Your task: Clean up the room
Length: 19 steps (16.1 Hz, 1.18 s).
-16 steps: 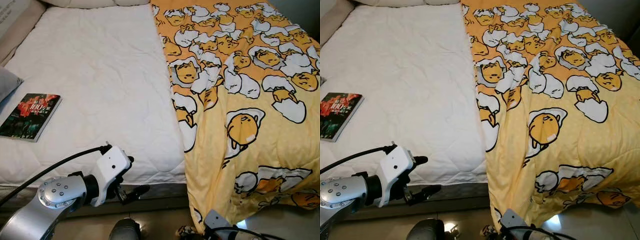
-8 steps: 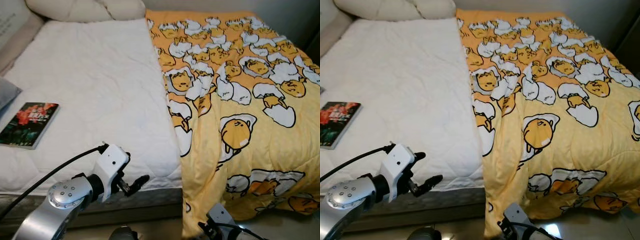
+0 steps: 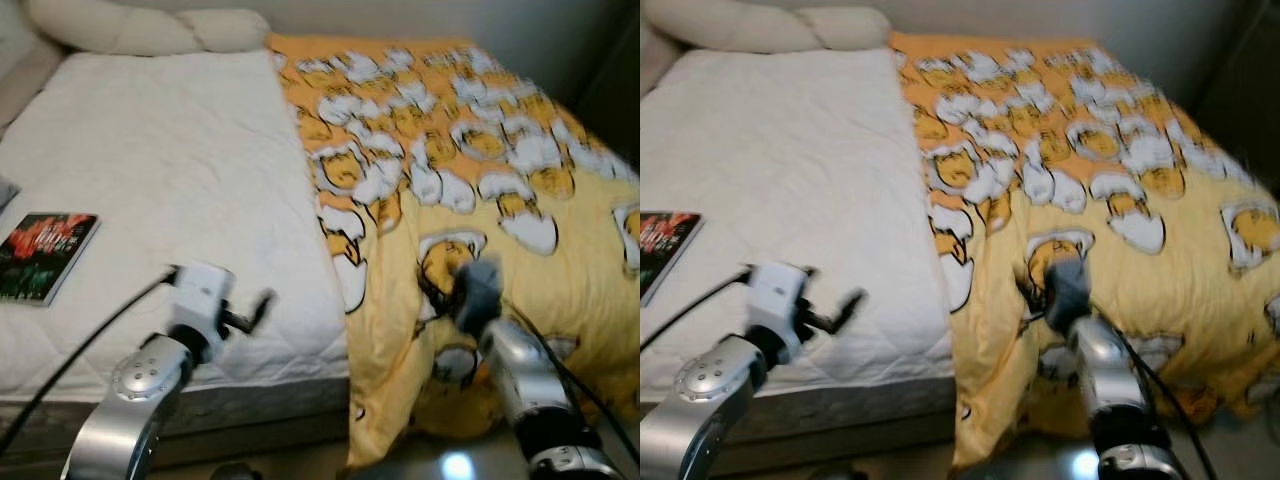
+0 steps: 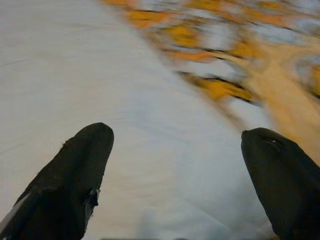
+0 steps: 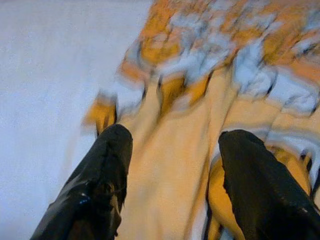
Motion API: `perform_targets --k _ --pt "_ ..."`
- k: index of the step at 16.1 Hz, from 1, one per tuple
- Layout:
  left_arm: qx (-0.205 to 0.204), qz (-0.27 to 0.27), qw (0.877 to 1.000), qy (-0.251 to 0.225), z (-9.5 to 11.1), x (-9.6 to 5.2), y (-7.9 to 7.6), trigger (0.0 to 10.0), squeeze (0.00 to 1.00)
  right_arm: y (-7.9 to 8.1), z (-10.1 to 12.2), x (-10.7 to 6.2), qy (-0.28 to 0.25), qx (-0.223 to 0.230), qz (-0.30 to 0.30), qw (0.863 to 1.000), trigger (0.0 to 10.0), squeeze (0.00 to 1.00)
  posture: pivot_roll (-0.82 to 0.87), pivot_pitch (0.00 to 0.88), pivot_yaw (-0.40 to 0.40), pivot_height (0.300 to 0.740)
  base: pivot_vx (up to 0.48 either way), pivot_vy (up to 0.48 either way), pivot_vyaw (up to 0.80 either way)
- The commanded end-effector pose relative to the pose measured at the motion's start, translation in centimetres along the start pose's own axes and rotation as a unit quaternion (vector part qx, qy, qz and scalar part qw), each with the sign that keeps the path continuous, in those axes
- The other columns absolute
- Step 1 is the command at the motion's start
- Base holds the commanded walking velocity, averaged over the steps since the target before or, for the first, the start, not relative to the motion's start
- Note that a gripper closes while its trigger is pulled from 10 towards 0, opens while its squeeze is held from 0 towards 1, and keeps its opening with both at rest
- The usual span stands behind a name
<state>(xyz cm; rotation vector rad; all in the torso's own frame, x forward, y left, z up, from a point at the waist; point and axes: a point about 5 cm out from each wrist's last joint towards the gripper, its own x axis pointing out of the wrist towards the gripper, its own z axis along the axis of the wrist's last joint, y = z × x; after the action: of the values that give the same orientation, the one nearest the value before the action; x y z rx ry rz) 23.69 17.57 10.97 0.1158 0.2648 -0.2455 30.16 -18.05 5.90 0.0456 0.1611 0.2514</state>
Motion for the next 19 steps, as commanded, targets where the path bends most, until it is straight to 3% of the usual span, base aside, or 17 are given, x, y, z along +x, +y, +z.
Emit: perform_targets --k 1,4,8,15,19 --pt "-0.016 0.039 0.999 -0.011 0.2 0.3 0.6 10.0 0.15 0.5 -0.5 -0.4 0.007 0.021 -0.030 0.999 10.0 0.00 0.07 0.000 -0.060 0.740 0.000 -0.345 0.00" --pt "-0.017 0.067 0.998 -0.012 -0.3 0.4 0.6 10.0 0.15 1.4 0.7 0.2 0.010 -0.058 -0.082 0.995 10.0 0.00 0.07 0.000 -0.076 0.740 0.000 -0.480 0.00" --pt "-0.023 0.098 0.995 -0.016 -0.6 0.2 0.8 10.0 0.15 1.9 0.6 -0.7 0.030 0.006 -0.071 0.997 10.0 0.00 0.07 0.000 -0.088 0.740 0.000 -0.480 0.00" --pt "-0.007 0.103 0.994 -0.019 -0.3 0.4 1.7 10.0 0.15 3.1 0.3 -1.2 0.046 0.017 -0.079 0.996 10.0 0.00 0.03 0.000 -0.050 0.740 0.000 -0.480 0.00" --pt "0.021 0.102 0.994 -0.018 -0.1 1.0 1.8 10.0 0.15 2.7 -0.1 -1.9 0.033 0.068 -0.120 0.990 10.0 0.00 0.05 0.000 -0.037 0.740 0.000 -0.480 0.00"
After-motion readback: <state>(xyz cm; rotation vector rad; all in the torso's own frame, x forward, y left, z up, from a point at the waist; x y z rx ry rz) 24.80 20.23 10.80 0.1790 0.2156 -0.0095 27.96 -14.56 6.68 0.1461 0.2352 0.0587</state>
